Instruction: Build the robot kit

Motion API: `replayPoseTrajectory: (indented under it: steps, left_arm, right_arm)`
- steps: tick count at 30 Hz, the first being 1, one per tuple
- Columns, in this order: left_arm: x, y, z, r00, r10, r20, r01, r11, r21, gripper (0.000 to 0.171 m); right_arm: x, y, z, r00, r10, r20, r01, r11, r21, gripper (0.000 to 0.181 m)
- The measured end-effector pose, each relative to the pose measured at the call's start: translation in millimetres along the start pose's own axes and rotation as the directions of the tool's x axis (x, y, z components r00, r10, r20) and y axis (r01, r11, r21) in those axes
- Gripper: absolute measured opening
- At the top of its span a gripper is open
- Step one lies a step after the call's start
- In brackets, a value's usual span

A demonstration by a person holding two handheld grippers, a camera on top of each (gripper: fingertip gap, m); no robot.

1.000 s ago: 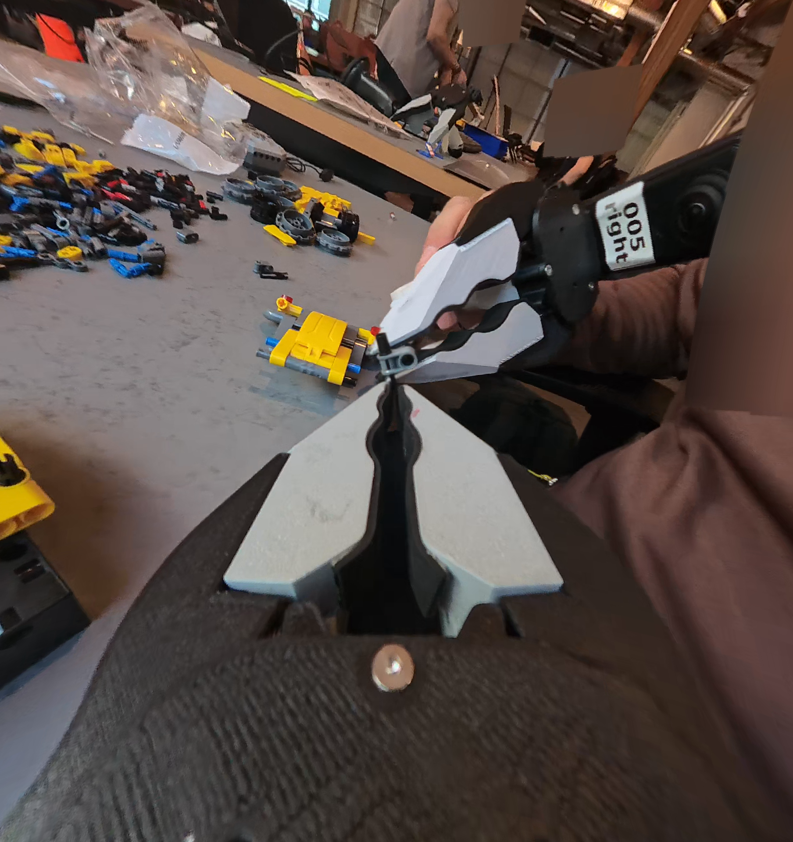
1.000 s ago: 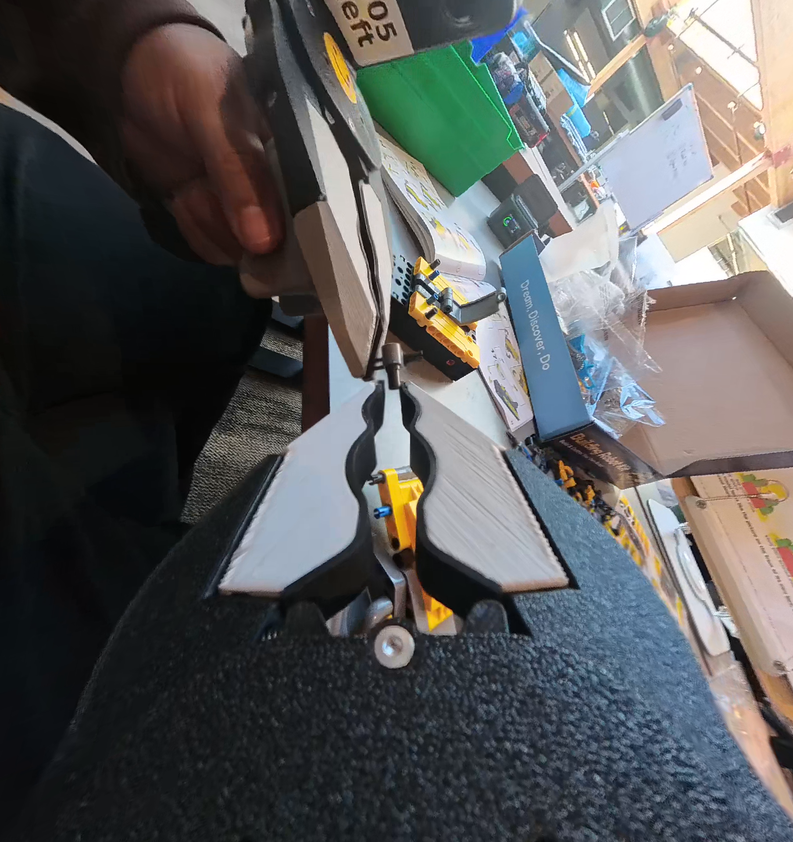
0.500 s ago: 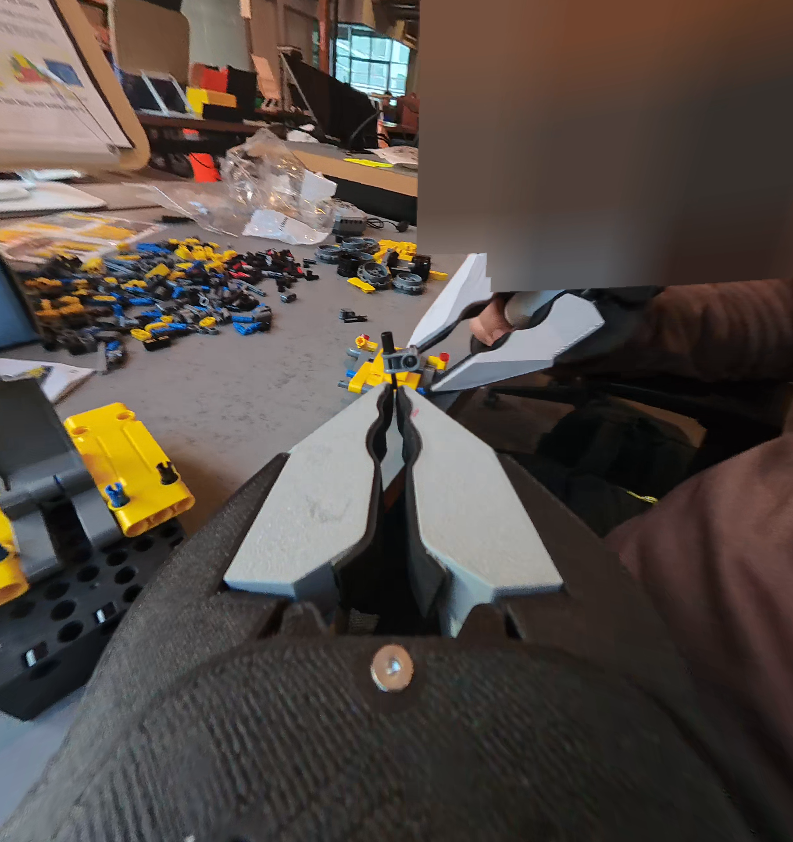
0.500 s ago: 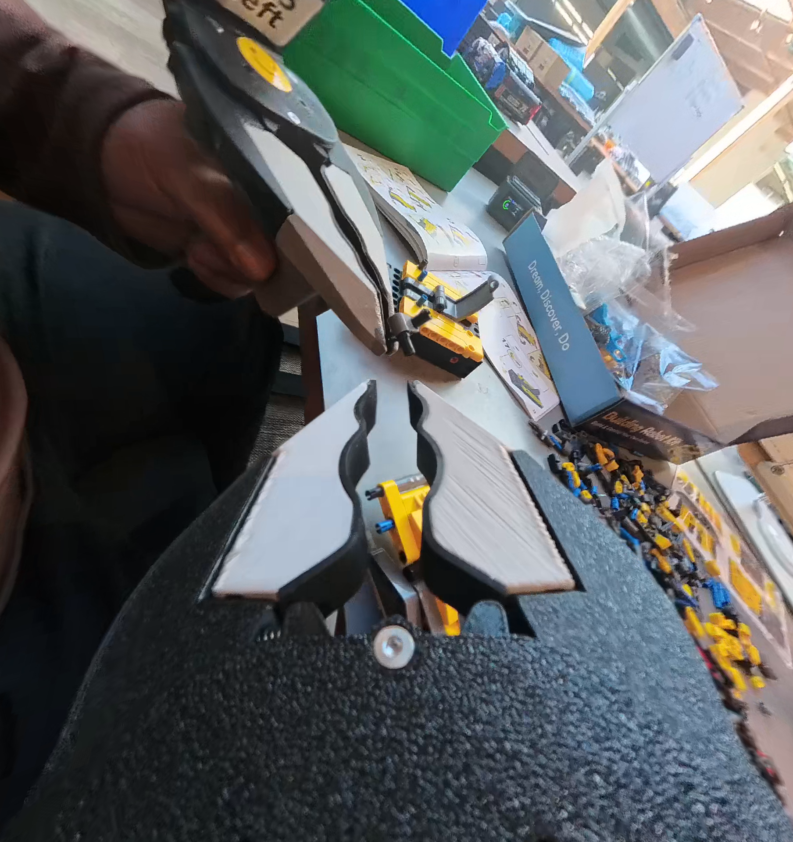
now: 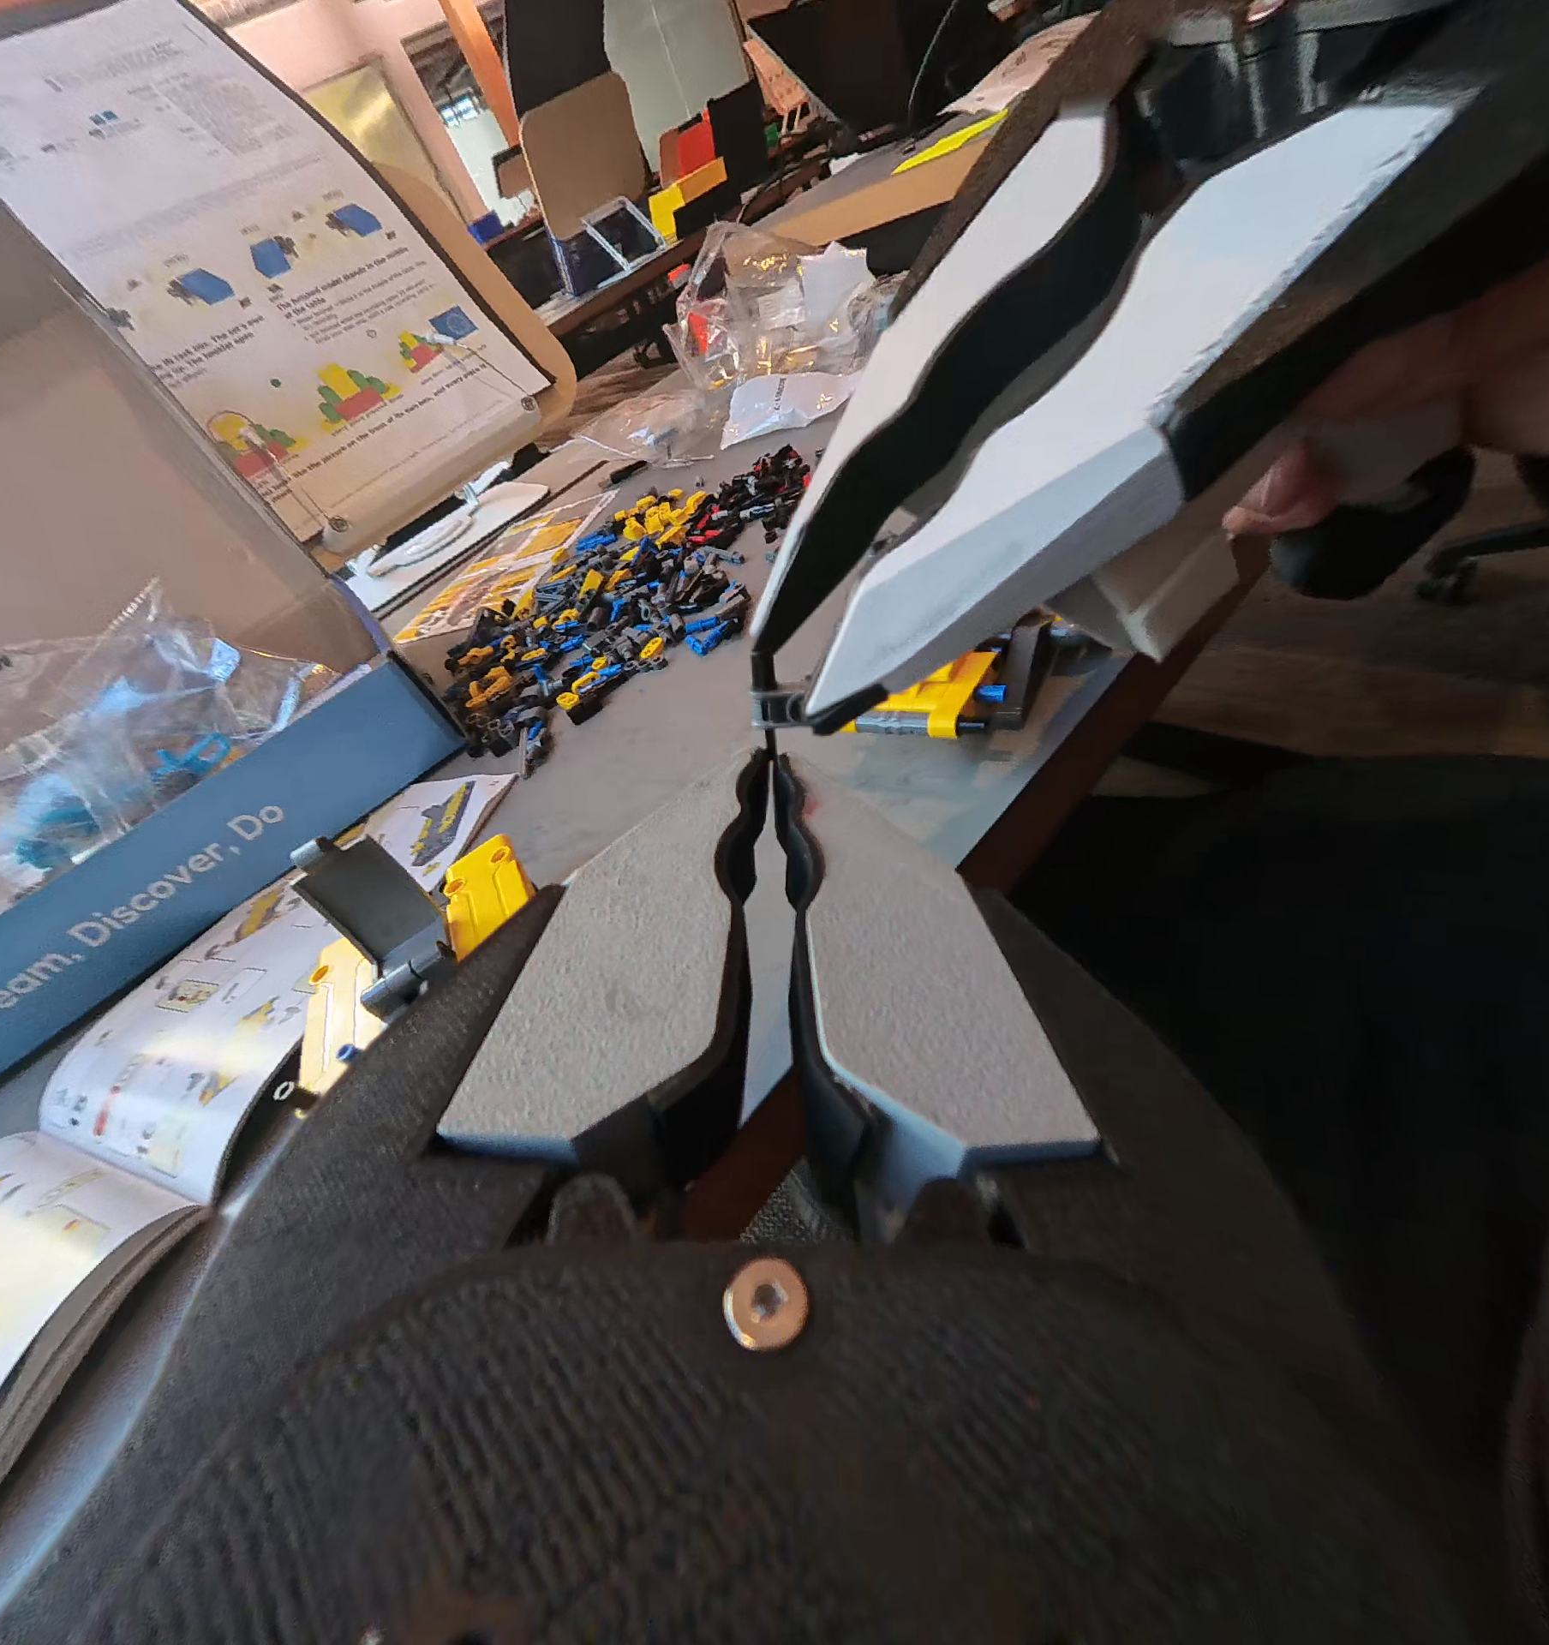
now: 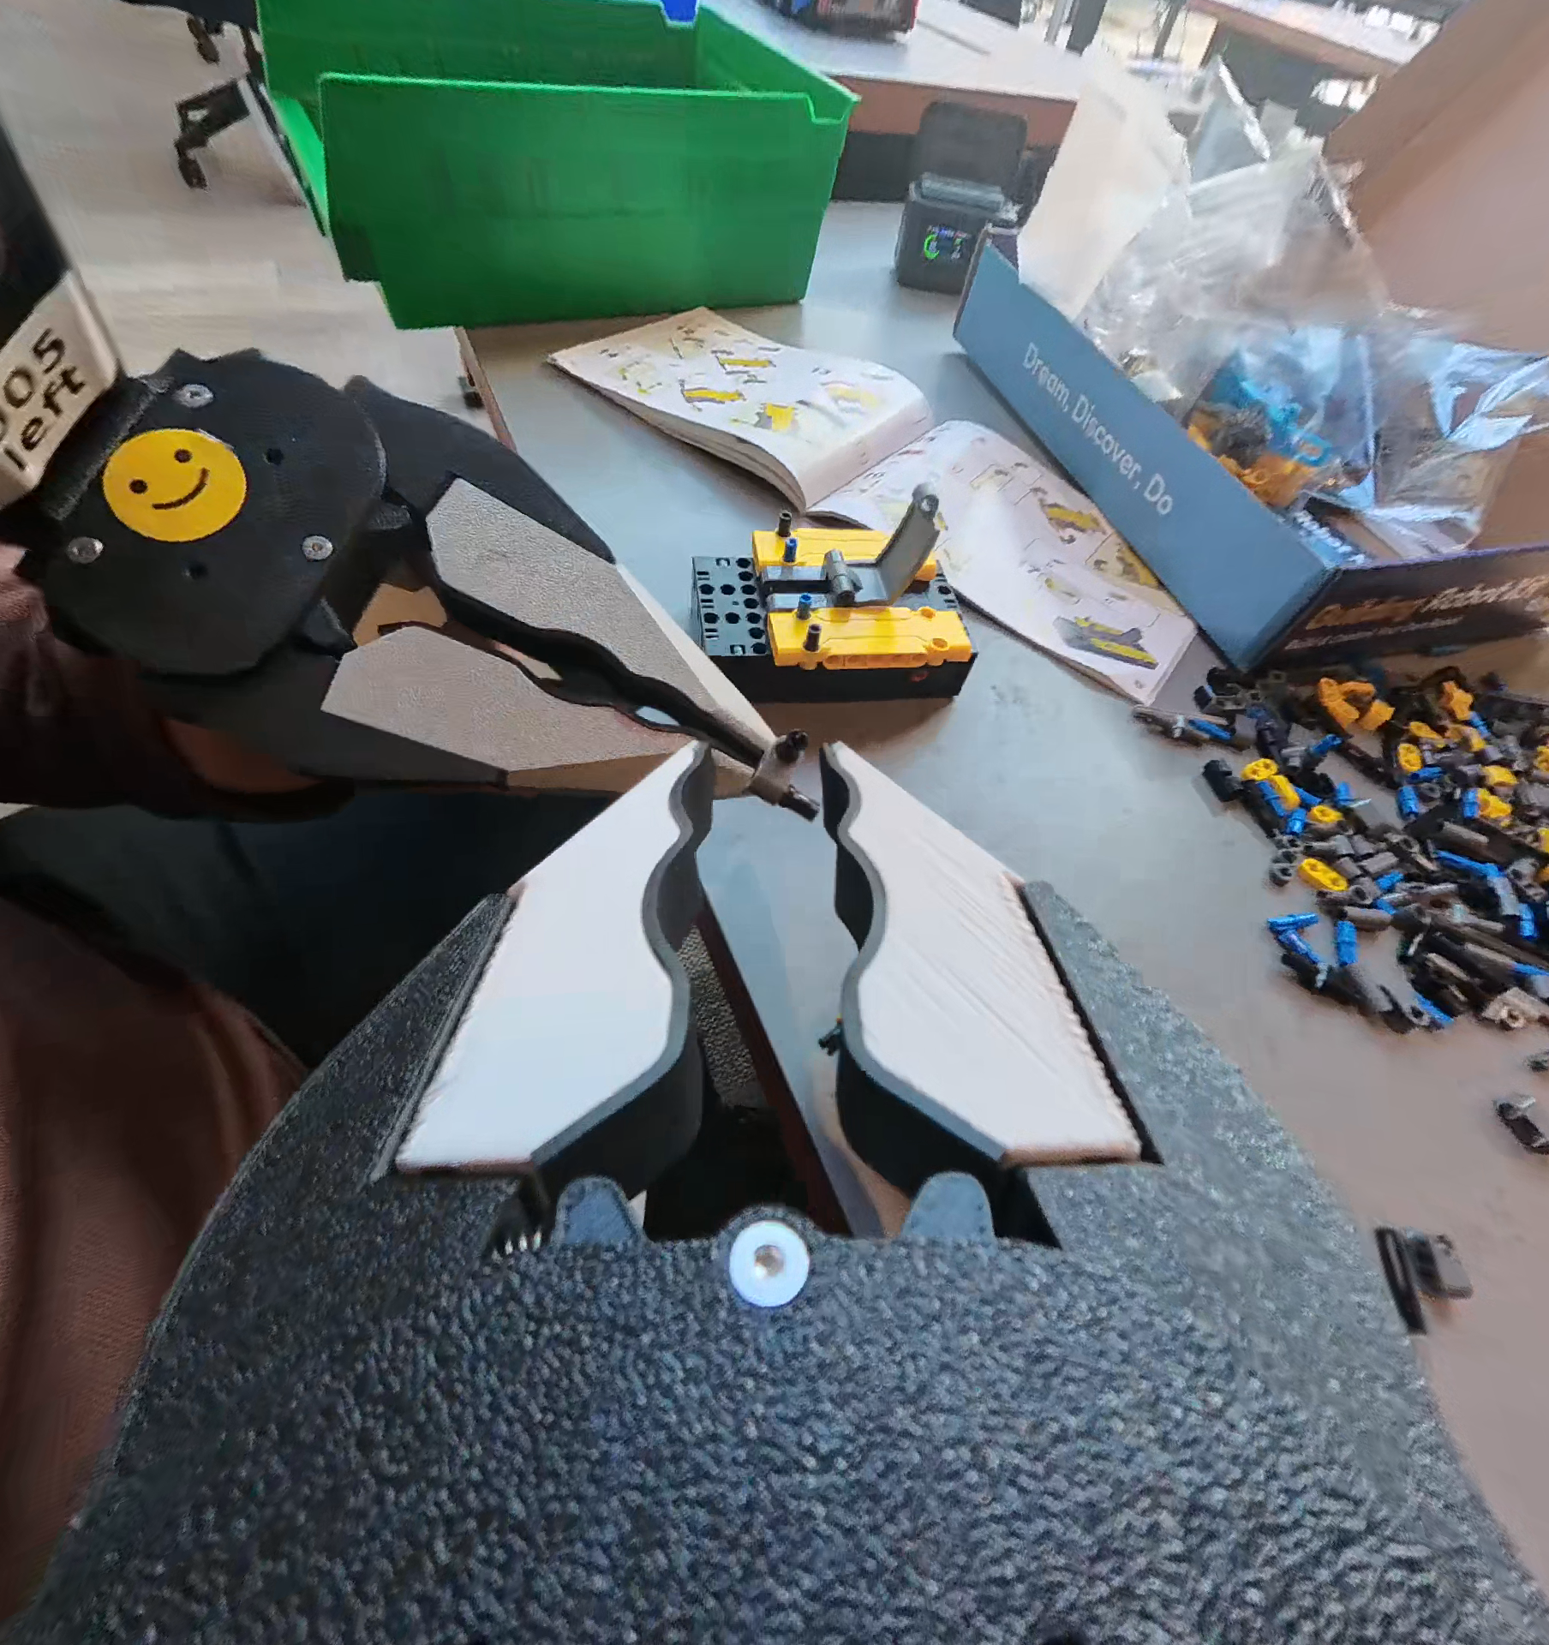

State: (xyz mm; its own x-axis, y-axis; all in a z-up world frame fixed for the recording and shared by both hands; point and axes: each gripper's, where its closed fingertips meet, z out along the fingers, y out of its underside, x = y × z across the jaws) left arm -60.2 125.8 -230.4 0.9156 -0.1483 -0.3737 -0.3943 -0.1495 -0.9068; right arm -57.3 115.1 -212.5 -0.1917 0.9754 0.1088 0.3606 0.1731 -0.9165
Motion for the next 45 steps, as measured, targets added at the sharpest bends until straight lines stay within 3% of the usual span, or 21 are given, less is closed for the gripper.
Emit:
replayPoseTrajectory:
  steps: [6,18,34,45]
  left_arm:
    - [0.1,-2.8,-4.2,0.998,0.056,0.028,-0.056,0.998,0.007,0.000]
    - [-4.9,-2.4,-6.7,0.995,0.083,0.061,-0.084,0.996,0.013,0.000]
    - [-1.0,-5.0,-4.7,0.994,0.087,0.066,-0.088,0.996,0.013,0.000]
    - [1.1,-6.4,-5.2,0.995,0.083,0.057,-0.084,0.996,0.014,0.000]
  right_arm:
    - [-1.4,2.4,3.6,0.999,0.020,0.027,-0.019,1.000,-0.019,0.008]
    - [-1.0,5.7,9.1,0.998,0.016,0.058,-0.014,0.999,-0.031,0.010]
    - [6.0,7.1,5.9,0.975,-0.218,-0.044,0.216,0.975,-0.048,0.008]
    - [9.6,10.3,7.9,0.967,-0.246,-0.073,0.241,0.968,-0.067,0.007]
